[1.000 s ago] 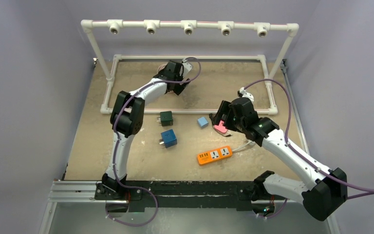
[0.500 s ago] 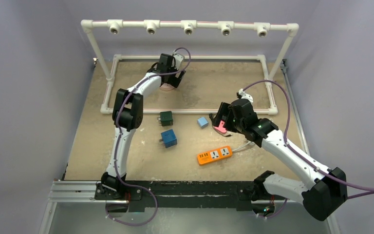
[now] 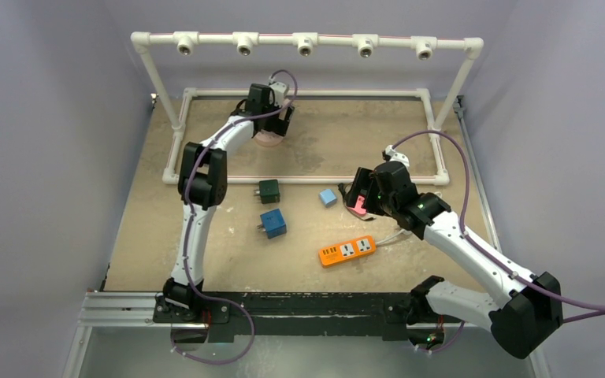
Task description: Insert the plug
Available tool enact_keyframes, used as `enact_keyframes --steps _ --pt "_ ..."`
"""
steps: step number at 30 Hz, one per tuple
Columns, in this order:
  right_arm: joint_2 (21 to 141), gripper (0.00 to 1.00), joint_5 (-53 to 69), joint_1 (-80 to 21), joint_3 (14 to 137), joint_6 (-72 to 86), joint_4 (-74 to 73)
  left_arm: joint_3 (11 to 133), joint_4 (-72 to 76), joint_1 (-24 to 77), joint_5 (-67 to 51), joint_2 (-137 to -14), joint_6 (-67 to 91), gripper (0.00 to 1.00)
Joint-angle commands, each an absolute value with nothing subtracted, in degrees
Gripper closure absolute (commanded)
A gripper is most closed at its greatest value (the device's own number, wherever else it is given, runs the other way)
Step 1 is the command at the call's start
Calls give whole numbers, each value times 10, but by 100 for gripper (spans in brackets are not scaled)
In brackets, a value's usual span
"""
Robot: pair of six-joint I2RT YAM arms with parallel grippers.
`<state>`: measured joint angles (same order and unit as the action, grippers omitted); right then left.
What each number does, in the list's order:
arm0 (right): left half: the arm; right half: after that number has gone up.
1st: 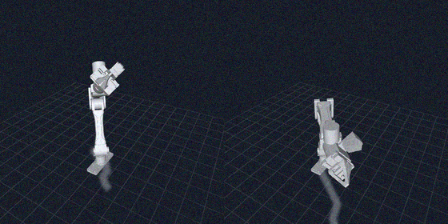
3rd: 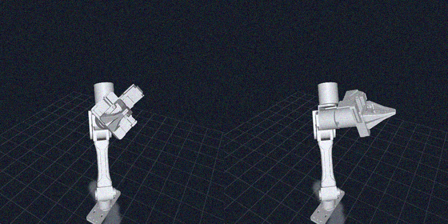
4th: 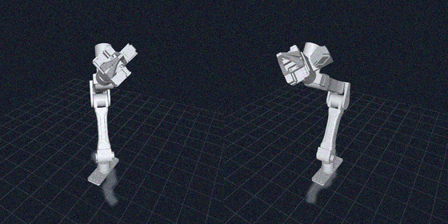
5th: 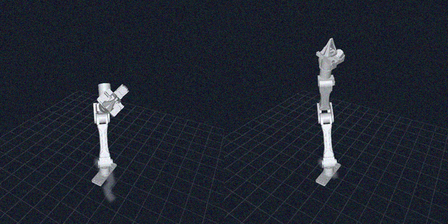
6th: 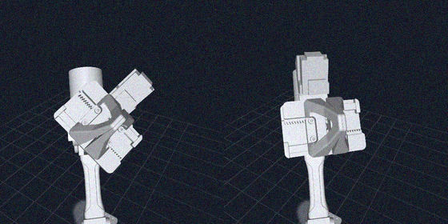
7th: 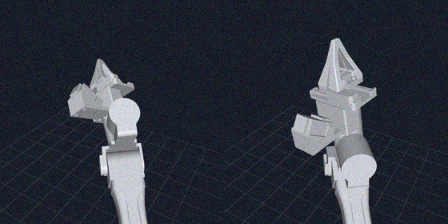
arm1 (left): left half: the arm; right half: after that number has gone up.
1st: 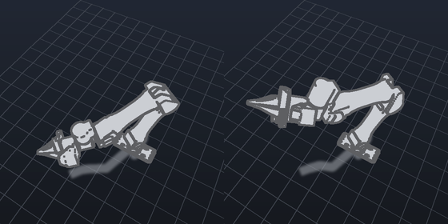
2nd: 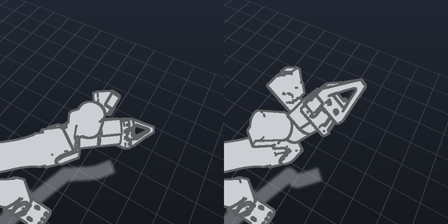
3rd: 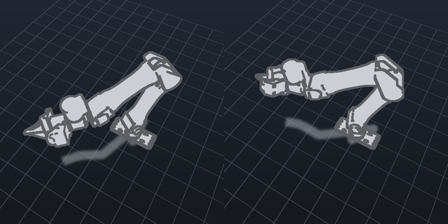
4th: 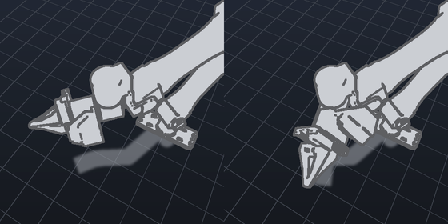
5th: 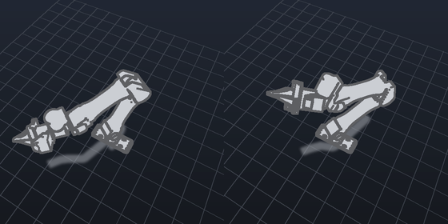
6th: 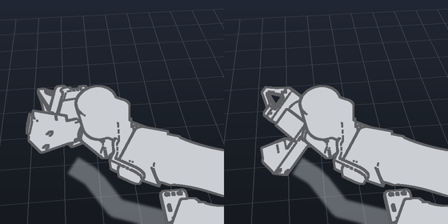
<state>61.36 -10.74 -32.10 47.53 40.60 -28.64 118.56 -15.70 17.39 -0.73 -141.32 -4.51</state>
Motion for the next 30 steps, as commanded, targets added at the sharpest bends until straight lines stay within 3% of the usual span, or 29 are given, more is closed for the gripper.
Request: enact_keyframes --steps 1,7,13,19,23,30 --pt "608 9 -101 -322 478 391 -274 1169 -174 147 -24 -1411 -43 1" --pt "610 12 -97 -323 486 390 -273 1131 -200 134 -26 -1389 -80 13" --pt "607 15 -98 -328 490 389 -279 998 -201 119 -54 -1295 -121 24" --pt "609 15 -96 -333 490 385 -276 907 -186 117 -45 -1218 -184 16" --pt "605 14 -97 -335 492 386 -276 939 -186 117 -38 -1222 -159 9" --pt "604 14 -104 -335 487 382 -284 1029 -179 117 -63 -1244 -70 8"
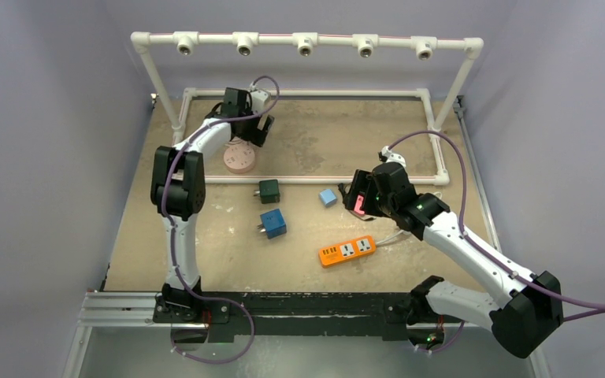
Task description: Insert the plug
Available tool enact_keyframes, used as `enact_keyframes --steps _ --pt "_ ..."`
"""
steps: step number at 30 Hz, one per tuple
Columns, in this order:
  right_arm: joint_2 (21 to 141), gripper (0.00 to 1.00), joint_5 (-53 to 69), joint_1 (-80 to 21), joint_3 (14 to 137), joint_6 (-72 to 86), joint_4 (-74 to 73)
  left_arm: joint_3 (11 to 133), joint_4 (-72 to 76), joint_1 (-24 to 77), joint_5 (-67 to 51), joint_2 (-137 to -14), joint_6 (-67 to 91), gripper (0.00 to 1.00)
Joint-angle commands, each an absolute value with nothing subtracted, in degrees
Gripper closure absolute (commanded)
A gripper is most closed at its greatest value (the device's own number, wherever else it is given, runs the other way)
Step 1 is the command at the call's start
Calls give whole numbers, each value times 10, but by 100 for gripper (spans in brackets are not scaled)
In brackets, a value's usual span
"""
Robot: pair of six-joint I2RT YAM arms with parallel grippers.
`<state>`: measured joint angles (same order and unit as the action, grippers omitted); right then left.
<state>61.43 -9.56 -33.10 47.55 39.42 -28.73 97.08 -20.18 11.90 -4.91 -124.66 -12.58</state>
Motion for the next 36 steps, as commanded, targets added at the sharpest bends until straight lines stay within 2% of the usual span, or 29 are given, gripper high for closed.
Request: enact_keyframes --steps 1,10,16,20,22,24,26,36 --pt "605 14 -105 -335 486 381 -283 1029 -168 117 -55 -1245 -66 8" --pt "616 15 -109 -335 478 375 -273 1038 -152 116 -2 -1294 -96 16" --pt "617 19 -108 -335 472 378 -268 1073 -170 116 31 -1340 -95 33" --pt "613 22 -112 -335 469 380 -266 1104 -189 115 16 -1372 -94 52" --pt "609 24 -112 -335 468 381 -266 1123 -201 114 5 -1386 -96 67" --pt "605 26 -111 -336 468 380 -268 1137 -214 111 -16 -1391 -95 87" --pt "600 27 -111 -336 467 380 -271 1139 -227 106 -45 -1380 -95 100" --pt "589 30 -99 -340 479 372 -265 1050 -321 80 -206 -1164 -187 100"
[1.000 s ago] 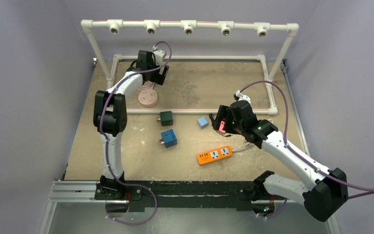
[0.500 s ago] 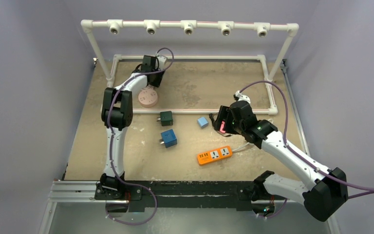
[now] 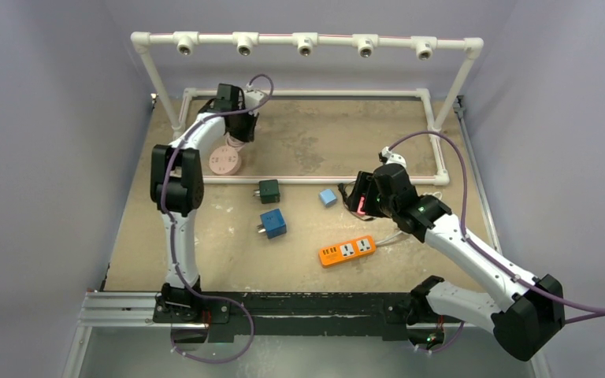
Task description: Insert the plug
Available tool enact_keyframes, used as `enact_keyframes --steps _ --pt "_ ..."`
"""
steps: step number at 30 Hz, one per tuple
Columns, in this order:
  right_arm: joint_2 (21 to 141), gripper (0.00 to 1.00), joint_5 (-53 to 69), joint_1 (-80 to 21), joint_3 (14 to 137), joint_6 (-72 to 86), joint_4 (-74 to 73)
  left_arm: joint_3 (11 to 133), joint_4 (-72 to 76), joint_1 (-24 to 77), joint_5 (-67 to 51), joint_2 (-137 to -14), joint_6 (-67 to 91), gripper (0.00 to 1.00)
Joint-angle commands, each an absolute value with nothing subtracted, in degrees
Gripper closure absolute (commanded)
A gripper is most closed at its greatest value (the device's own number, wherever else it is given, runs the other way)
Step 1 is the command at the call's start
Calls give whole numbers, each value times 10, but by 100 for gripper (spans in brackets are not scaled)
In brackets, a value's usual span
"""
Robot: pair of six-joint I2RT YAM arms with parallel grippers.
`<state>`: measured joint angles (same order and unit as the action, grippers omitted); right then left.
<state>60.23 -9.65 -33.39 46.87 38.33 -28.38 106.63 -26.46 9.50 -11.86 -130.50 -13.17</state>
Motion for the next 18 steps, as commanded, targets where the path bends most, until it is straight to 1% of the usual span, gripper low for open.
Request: enact_keyframes --steps 1,9,13,16,18 --pt "589 30 -98 -340 483 371 -266 1045 -338 77 -214 -1141 -199 100" --pt "582 30 -96 -348 507 361 -281 999 -448 60 -261 -986 -284 100" --pt "577 30 -99 -352 522 356 -303 978 -471 54 -269 -934 -308 100" --pt "572 29 -98 -354 528 354 -317 968 -526 48 -294 -905 -352 100" --pt "573 29 -96 -355 534 353 -327 939 -565 48 -306 -883 -395 100"
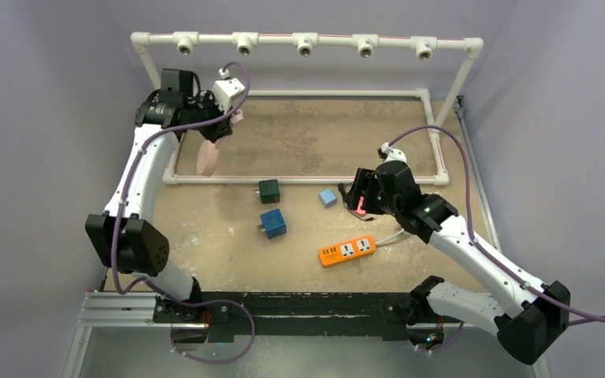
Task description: Insert the plug
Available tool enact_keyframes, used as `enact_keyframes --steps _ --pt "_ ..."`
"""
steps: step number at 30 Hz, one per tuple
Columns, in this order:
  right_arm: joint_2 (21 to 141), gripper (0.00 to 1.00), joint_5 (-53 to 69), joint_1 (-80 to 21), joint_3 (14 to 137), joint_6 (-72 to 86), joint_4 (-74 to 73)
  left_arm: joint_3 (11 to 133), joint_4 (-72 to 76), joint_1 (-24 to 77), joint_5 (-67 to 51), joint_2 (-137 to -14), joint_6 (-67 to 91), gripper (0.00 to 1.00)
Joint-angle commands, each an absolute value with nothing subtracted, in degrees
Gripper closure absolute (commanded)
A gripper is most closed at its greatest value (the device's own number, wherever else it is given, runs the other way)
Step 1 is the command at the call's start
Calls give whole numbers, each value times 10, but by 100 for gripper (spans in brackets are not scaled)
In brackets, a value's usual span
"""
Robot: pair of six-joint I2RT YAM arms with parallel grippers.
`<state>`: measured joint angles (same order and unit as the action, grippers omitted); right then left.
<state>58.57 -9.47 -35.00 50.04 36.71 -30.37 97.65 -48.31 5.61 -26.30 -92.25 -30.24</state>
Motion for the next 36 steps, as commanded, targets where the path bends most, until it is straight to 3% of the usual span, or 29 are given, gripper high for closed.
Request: enact_keyframes --steps 1,15,25,36 --pt "575 29 -95 -355 537 353 -332 916 -577 48 -307 -868 -418 100" --pt "617 20 -114 -360 575 346 -351 615 -669 78 -400 -683 -641 100" --pt "613 19 -146 -360 554 362 -357 497 -602 285 -366 -571 -642 100" --pt "634 18 -157 -360 563 366 -354 449 -495 418 -371 -643 -570 100"
